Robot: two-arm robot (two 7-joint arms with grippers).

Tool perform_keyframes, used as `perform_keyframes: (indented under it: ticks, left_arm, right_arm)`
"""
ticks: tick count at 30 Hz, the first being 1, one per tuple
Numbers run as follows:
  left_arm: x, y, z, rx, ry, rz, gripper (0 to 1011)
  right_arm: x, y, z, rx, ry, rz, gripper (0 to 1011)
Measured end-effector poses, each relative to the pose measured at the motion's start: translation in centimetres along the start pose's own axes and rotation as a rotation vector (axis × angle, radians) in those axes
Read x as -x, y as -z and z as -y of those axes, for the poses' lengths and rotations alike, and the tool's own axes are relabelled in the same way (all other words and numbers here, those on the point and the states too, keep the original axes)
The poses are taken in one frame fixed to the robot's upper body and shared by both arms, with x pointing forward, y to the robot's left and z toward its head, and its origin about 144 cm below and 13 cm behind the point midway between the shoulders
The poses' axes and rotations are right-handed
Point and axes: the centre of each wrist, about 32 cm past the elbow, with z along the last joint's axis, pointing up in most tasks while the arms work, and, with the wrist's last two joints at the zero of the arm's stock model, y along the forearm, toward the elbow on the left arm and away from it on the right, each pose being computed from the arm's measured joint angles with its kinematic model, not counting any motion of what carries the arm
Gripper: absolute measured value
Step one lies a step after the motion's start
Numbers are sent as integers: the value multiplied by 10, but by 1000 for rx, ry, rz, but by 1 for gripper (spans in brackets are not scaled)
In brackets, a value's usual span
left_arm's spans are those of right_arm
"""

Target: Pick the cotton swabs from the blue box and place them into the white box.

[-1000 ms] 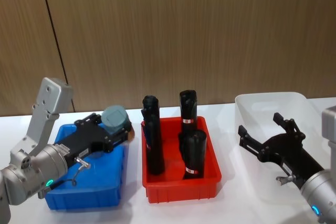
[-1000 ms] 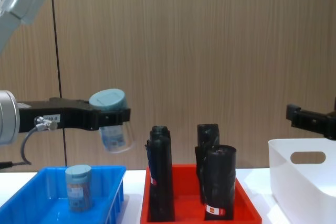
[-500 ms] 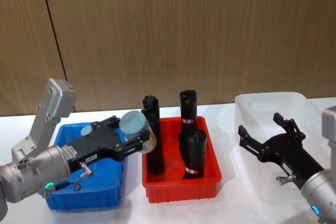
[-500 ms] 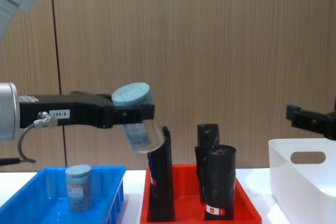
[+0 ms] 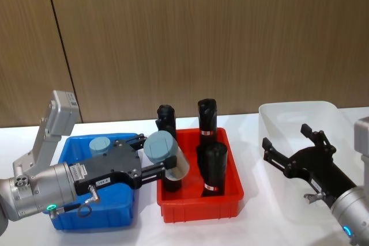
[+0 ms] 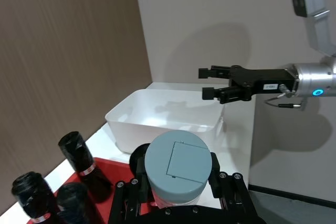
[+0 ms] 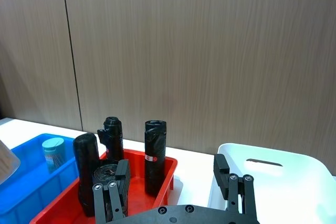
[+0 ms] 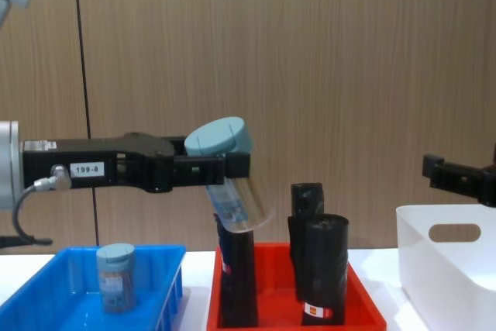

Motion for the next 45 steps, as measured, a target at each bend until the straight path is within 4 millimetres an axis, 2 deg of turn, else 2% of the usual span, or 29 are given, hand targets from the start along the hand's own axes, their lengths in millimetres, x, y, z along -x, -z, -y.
perform_keyframes:
  ticks: [31,45]
  left_arm:
    - [-5,10,-8,-7,67,-14,660]
    - [-5,11,-9,-9,71,-15,660]
  right_arm:
    - [-1,0,0,0,-5,1,1002]
    - [-14,-8,0,-2,-129,26,1001]
